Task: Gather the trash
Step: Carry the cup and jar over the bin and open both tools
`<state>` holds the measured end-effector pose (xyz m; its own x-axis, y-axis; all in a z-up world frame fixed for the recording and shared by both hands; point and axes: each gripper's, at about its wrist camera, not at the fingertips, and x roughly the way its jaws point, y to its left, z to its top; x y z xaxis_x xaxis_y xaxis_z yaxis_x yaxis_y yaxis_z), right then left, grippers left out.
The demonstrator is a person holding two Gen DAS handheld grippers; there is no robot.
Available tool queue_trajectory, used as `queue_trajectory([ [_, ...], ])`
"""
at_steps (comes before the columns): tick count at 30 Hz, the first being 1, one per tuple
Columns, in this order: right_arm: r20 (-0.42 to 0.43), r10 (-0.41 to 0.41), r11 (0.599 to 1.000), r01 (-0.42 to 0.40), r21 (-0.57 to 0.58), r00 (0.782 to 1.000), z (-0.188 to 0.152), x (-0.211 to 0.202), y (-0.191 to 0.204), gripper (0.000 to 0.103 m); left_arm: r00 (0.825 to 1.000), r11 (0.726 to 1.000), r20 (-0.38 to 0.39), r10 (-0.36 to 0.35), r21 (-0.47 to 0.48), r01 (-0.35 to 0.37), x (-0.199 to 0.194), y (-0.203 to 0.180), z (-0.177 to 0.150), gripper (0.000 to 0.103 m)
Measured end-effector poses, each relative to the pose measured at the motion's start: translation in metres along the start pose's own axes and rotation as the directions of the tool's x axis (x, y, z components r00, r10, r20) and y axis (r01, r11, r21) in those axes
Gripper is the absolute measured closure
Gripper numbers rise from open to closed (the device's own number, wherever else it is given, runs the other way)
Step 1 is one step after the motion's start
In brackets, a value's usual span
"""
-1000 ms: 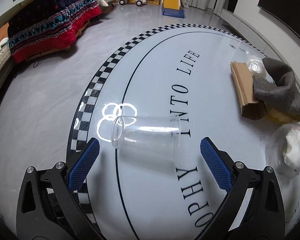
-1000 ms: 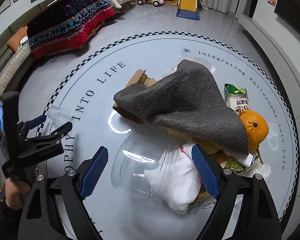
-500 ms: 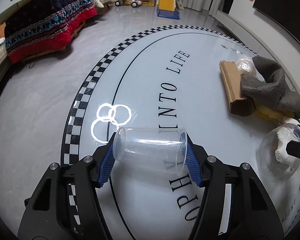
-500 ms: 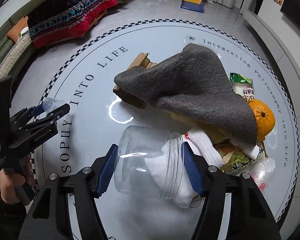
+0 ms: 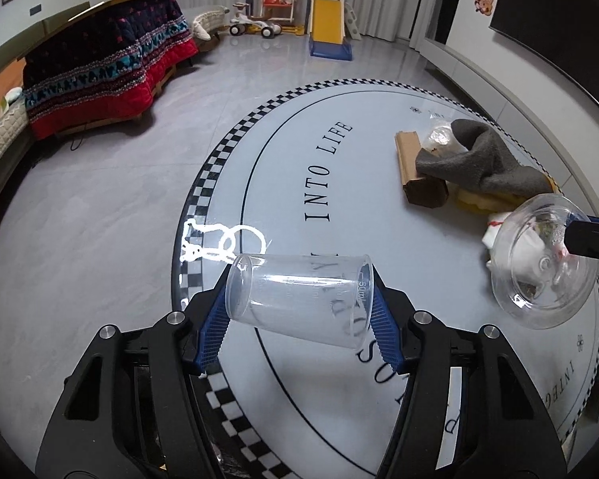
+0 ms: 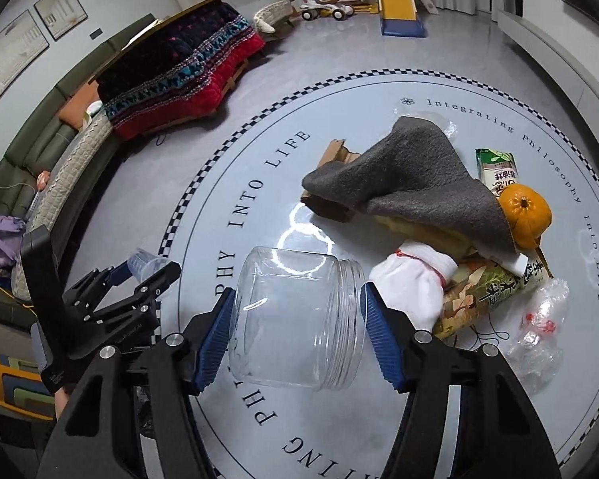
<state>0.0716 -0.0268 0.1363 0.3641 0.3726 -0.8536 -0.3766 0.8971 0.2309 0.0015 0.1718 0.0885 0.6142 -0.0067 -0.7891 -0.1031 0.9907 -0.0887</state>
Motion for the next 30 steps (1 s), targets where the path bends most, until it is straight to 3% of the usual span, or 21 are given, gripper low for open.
queue_trajectory([
  [9, 0.008, 0.069, 0.992, -0.068, -0.104, 0.998, -0.022, -0.016, 0.064, 0.039, 0.998, 0.999, 0.046, 0.045, -0.020, -0.044, -0.065, 0.019, -0.053, 0.043],
  [17, -0.049, 0.137, 0.961, -0.144, -0.235, 0.989, -0.051, -0.002, 0.146, 0.039, 0.991, 0.987, 0.056, 0.126, -0.110, -0.119, -0.111, 0.061, -0.109, 0.043],
  [30, -0.194, 0.159, 0.873, -0.229, -0.430, 0.968, -0.116, 0.042, 0.258, 0.039, 0.965, 0.918, -0.004, 0.262, -0.307, -0.250, -0.157, 0.139, -0.195, 0.043],
])
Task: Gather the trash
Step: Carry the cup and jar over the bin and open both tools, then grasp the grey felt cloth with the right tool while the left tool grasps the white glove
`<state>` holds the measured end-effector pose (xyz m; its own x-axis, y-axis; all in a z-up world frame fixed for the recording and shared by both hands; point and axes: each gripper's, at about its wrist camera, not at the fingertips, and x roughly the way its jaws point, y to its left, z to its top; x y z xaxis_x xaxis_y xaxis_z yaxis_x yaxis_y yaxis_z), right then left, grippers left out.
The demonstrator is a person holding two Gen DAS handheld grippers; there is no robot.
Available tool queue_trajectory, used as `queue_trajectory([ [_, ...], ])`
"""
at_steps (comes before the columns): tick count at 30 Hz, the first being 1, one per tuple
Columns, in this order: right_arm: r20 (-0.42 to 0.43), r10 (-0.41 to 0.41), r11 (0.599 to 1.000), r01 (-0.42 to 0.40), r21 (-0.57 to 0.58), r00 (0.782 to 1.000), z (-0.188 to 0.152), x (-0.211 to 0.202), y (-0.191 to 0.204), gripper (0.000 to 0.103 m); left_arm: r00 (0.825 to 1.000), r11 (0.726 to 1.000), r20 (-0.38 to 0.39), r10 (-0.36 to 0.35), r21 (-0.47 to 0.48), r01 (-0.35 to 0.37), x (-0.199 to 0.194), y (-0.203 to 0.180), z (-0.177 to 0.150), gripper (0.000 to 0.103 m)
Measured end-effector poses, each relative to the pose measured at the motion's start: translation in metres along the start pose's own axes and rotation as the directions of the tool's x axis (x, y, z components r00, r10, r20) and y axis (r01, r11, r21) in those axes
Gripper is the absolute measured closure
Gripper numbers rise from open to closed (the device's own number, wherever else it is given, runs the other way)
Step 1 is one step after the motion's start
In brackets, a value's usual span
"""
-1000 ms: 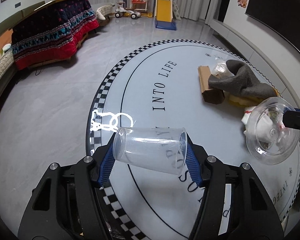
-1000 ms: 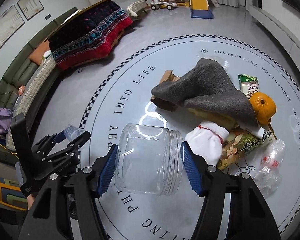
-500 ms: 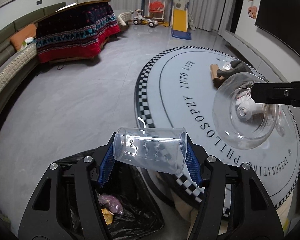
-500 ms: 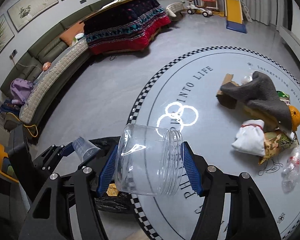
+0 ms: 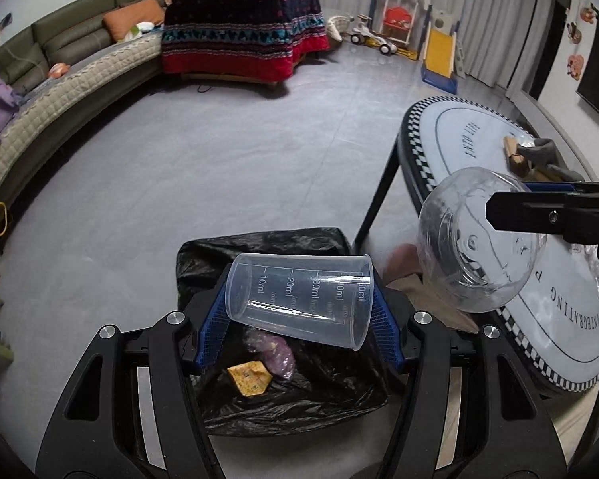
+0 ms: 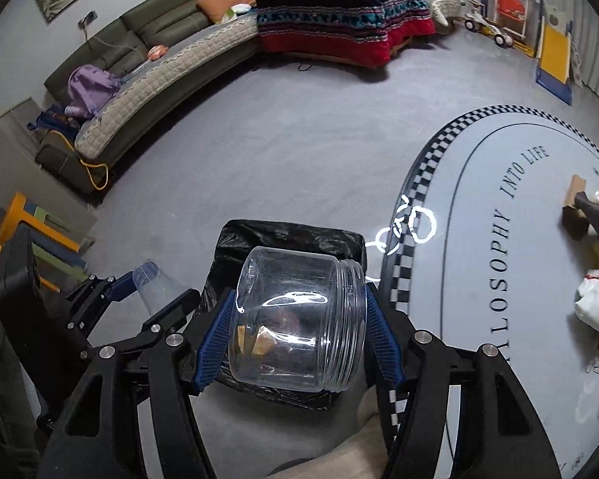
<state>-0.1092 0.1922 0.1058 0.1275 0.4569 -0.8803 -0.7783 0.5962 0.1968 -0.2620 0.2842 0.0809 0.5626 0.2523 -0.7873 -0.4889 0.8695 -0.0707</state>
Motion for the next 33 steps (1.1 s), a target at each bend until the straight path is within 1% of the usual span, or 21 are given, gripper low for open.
queue_trajectory([
  [5, -0.050, 0.021, 0.999, -0.023, -0.028, 0.999, -0.004, 0.028, 0.024, 0.038, 0.999, 0.996, -0.008, 0.044, -0.076, -0.044, -0.004, 0.036, -0.015, 0.043],
  [6, -0.055, 0.023, 0.999, -0.025, -0.041, 0.998, -0.003, 0.033, 0.028, 0.038, 0.999, 0.995, -0.009, 0.045, -0.091, -0.045, -0.004, 0.043, -0.018, 0.041],
  [7, -0.063, 0.023, 0.998, -0.027, -0.061, 0.998, -0.002, 0.038, 0.034, 0.036, 0.999, 0.994, -0.017, 0.048, -0.101, -0.050, -0.003, 0.050, -0.020, 0.018],
  [8, -0.055, 0.012, 0.998, -0.015, -0.068, 0.998, -0.001, 0.041, 0.039, 0.028, 0.998, 0.991, -0.013, 0.061, -0.120, -0.062, -0.002, 0.055, -0.020, 0.004],
  [9, -0.043, 0.002, 0.998, -0.005, -0.068, 0.999, -0.001, 0.042, 0.040, 0.024, 0.997, 0.987, 0.005, 0.076, -0.145, -0.075, -0.005, 0.061, -0.022, 0.006],
  [10, -0.026, -0.003, 0.998, 0.001, -0.068, 1.000, 0.001, 0.041, 0.041, 0.020, 0.996, 0.982, -0.001, 0.088, -0.166, -0.087, -0.004, 0.064, -0.023, 0.006],
  [13, -0.029, 0.000, 0.998, -0.001, -0.064, 1.000, 0.003, 0.041, 0.041, 0.020, 0.998, 0.977, -0.018, 0.068, -0.200, -0.070, 0.001, 0.071, -0.024, 0.006],
  [16, -0.020, 0.003, 0.998, -0.004, -0.057, 1.000, 0.004, 0.037, 0.037, 0.020, 0.998, 0.981, -0.030, 0.062, -0.182, -0.067, 0.003, 0.069, -0.025, 0.006],
  [23, 0.003, 0.005, 1.000, -0.004, -0.031, 1.000, 0.000, 0.021, 0.016, 0.019, 0.998, 0.989, -0.036, 0.047, -0.141, -0.052, 0.009, 0.047, -0.016, 0.006],
  [27, 0.028, -0.005, 1.000, 0.005, -0.004, 1.000, -0.004, 0.004, -0.006, 0.020, 0.999, 0.995, -0.032, 0.024, -0.099, -0.028, 0.011, 0.021, -0.004, 0.006],
  [33, 0.076, -0.046, 0.997, 0.042, 0.063, 0.996, -0.014, -0.027, -0.054, 0.020, 0.999, 0.999, -0.030, -0.039, 0.008, 0.039, 0.016, -0.039, 0.019, 0.006],
])
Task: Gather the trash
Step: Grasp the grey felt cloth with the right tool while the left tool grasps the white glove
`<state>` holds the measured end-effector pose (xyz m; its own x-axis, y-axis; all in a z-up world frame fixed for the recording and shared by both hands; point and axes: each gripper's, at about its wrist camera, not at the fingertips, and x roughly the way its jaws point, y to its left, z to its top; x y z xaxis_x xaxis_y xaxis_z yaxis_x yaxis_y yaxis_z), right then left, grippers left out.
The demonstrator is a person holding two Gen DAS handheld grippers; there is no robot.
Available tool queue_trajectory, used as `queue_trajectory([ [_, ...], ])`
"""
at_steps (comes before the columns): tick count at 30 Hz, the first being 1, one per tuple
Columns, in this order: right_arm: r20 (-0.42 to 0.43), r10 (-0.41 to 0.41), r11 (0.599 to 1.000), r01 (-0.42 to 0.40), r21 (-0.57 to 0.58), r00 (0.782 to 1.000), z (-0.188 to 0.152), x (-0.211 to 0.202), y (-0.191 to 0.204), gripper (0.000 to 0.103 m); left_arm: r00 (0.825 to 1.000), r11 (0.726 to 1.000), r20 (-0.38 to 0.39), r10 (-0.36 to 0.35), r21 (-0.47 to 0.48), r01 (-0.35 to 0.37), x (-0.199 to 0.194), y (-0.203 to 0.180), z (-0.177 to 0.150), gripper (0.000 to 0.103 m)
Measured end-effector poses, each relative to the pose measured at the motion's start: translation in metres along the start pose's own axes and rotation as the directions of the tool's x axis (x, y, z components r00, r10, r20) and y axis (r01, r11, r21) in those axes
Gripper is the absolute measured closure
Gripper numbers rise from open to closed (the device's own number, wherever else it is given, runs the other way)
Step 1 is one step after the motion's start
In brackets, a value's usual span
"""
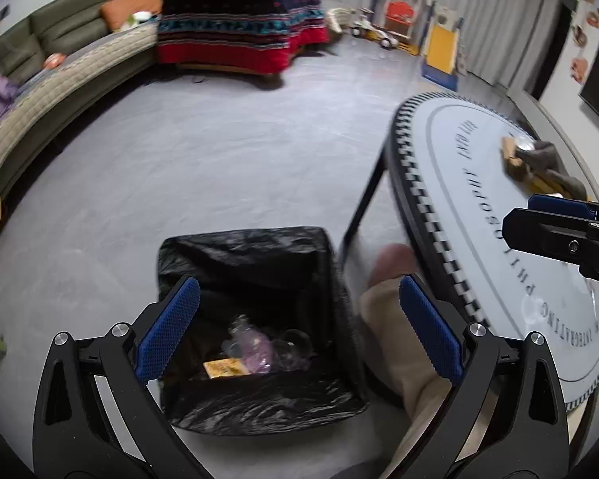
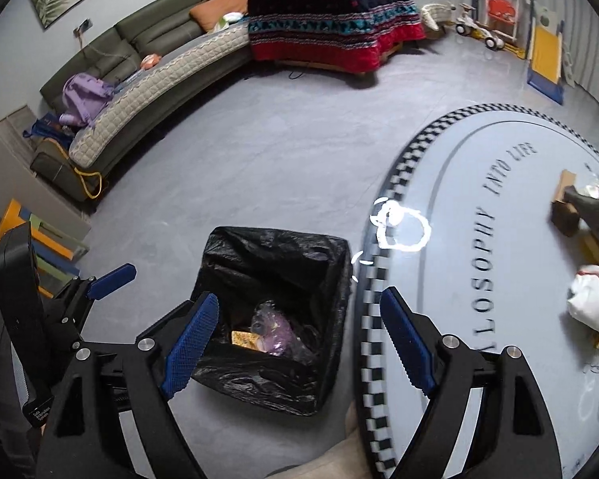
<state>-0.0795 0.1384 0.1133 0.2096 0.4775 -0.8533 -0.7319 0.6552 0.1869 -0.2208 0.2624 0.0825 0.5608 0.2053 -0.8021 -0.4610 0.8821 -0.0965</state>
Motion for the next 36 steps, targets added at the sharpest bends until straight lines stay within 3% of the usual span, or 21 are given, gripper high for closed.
queue_trajectory([
  [9, 0.042, -0.122, 0.983, 0.115, 0.146, 0.992, -0.002, -0.039, -0.101, 0.020, 0.992, 0.981, -0.030, -0.120, 0.152, 0.123, 0.021, -0.107, 0.033, 0.006],
  [21, 0.048, -0.263, 0.926, 0.238, 0.294, 0.964, -0.001, -0.072, -0.232, 0.019, 0.965, 0.919, -0.128, -0.231, 0.296, 0.259, 0.066, -0.236, 0.059, 0.006],
  [27, -0.005, -0.341, 0.891, 0.325, 0.318, 0.940, 0.002, -0.064, -0.293, 0.020, 0.953, 0.893, -0.157, -0.259, 0.336, 0.298, 0.086, -0.282, 0.070, 0.006],
  [36, -0.069, -0.426, 0.874, 0.430, 0.227, 0.902, 0.007, -0.037, -0.337, 0.020, 0.930, 0.878, -0.224, -0.291, 0.322, 0.353, 0.120, -0.338, 0.083, 0.006],
])
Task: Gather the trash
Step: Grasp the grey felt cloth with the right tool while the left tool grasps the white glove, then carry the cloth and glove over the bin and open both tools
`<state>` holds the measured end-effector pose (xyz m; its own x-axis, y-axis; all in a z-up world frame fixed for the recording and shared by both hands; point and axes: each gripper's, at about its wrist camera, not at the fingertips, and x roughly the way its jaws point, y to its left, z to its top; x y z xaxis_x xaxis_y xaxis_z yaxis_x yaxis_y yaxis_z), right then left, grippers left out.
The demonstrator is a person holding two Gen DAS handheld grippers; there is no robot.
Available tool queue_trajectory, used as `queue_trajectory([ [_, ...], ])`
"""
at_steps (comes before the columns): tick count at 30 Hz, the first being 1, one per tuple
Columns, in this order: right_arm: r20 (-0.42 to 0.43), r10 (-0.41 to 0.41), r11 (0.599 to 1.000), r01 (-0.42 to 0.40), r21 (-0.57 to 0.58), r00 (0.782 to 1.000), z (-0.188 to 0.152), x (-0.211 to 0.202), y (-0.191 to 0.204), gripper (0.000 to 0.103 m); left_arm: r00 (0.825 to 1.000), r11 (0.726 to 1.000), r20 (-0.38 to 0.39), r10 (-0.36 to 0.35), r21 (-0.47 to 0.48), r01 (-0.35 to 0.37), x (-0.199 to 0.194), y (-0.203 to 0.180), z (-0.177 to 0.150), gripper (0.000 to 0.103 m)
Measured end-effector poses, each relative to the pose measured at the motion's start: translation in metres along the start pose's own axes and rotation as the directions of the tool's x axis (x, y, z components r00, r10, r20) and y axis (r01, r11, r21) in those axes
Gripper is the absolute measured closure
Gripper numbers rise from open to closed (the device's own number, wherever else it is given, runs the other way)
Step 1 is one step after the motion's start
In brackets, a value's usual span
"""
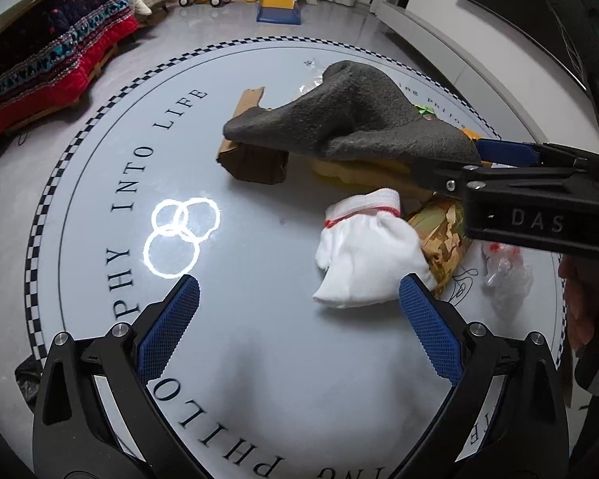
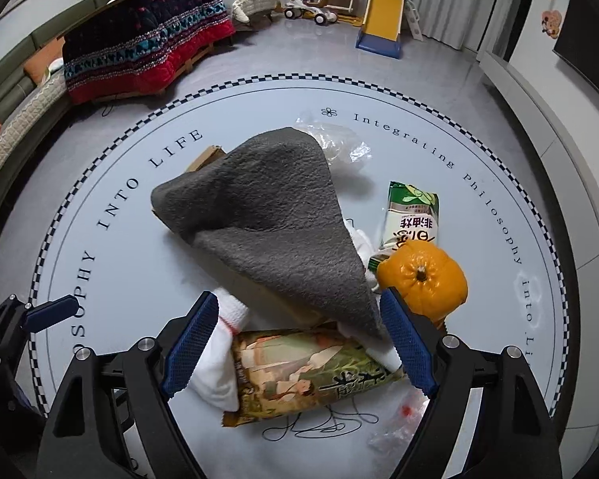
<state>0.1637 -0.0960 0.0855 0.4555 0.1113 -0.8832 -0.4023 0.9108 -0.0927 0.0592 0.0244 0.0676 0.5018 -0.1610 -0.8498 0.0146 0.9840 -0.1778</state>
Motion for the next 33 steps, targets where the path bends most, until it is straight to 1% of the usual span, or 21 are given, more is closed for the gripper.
queue_trajectory([
  [1, -0.002, -0.007, 1.000, 0.007, -0.006, 1.000, 0.001, 0.004, -0.002, 0.022, 1.000, 1.000, -0.002, -0.002, 0.003, 0.002, 0.005, -0.004, 0.003, 0.006],
  [2, -0.005, -0.006, 1.000, 0.006, -0.005, 1.000, 0.002, 0.006, -0.004, 0.031, 1.000, 1.000, -0.009, 0.004, 0.008, -0.004, 0.012, -0.008, 0.006, 0.006],
  [3, -0.015, 0.013, 1.000, -0.013, 0.009, 1.000, 0.002, 0.010, -0.010, 0.038, 1.000, 1.000, -0.018, 0.009, 0.012, -0.008, 0.017, -0.010, 0.008, 0.006],
  [5, -0.030, 0.070, 0.996, -0.069, 0.051, 0.997, 0.003, 0.015, -0.019, 0.063, 0.999, 1.000, -0.038, 0.006, 0.018, -0.005, 0.029, -0.017, 0.010, 0.006],
  [7, -0.030, 0.113, 0.991, -0.110, 0.077, 0.993, 0.005, 0.017, -0.027, 0.075, 0.999, 1.000, -0.050, 0.003, 0.028, -0.002, 0.037, -0.022, 0.010, 0.006],
  [11, 0.000, 0.161, 0.981, -0.160, 0.109, 0.987, 0.007, 0.009, -0.031, 0.089, 0.998, 0.999, -0.055, 0.004, 0.045, -0.002, 0.044, -0.028, 0.009, 0.006],
  [17, 0.044, 0.194, 0.971, -0.198, 0.131, 0.980, 0.011, -0.005, -0.034, 0.090, 0.997, 0.999, -0.066, -0.033, 0.020, 0.034, 0.052, -0.027, 0.013, 0.006],
  [18, 0.049, 0.197, 0.971, -0.202, 0.132, 0.979, 0.011, -0.007, -0.034, 0.090, 0.997, 0.999, -0.066, -0.039, 0.014, 0.040, 0.052, -0.026, 0.013, 0.010],
  [19, 0.056, 0.199, 0.970, -0.205, 0.135, 0.978, 0.011, -0.010, -0.033, 0.091, 0.996, 0.998, -0.057, -0.063, 0.000, 0.063, 0.052, -0.025, 0.013, 0.030],
  [20, 0.063, 0.200, 0.969, -0.207, 0.138, 0.978, 0.012, -0.014, -0.033, 0.091, 0.994, 0.995, -0.049, -0.095, -0.017, 0.094, 0.051, -0.023, 0.012, 0.047],
  [21, 0.069, 0.204, 0.967, -0.212, 0.138, 0.977, 0.012, -0.018, -0.032, 0.091, 0.992, 0.993, -0.046, -0.115, -0.034, 0.114, 0.050, -0.020, 0.012, 0.068],
  [22, 0.073, 0.204, 0.967, -0.213, 0.138, 0.976, 0.011, -0.021, -0.031, 0.091, 0.991, 0.991, -0.044, -0.128, -0.042, 0.126, 0.050, -0.019, 0.011, 0.075],
  [23, 0.077, 0.203, 0.968, -0.212, 0.136, 0.976, 0.011, -0.024, -0.029, 0.091, 0.989, 0.989, -0.046, -0.141, -0.042, 0.139, 0.049, -0.018, 0.009, 0.079],
  [24, 0.081, 0.200, 0.969, -0.210, 0.133, 0.976, 0.010, -0.028, -0.028, 0.091, 0.988, 0.988, -0.050, -0.148, -0.043, 0.146, 0.049, -0.018, 0.008, 0.082],
  [27, 0.099, 0.197, 0.969, -0.209, 0.131, 0.976, 0.009, -0.043, -0.022, 0.091, 0.987, 0.987, -0.029, -0.157, -0.029, 0.156, 0.036, -0.018, 0.002, 0.085],
  [30, 0.115, 0.196, 0.969, -0.210, 0.127, 0.974, 0.008, -0.055, -0.017, 0.091, 0.992, 0.992, -0.003, -0.123, 0.007, 0.123, 0.013, -0.024, -0.010, 0.085],
  [33, 0.137, 0.192, 0.971, -0.209, 0.119, 0.972, 0.008, -0.075, -0.008, 0.091, 0.995, 0.995, 0.032, -0.099, 0.024, 0.098, -0.009, -0.017, -0.013, 0.085],
])
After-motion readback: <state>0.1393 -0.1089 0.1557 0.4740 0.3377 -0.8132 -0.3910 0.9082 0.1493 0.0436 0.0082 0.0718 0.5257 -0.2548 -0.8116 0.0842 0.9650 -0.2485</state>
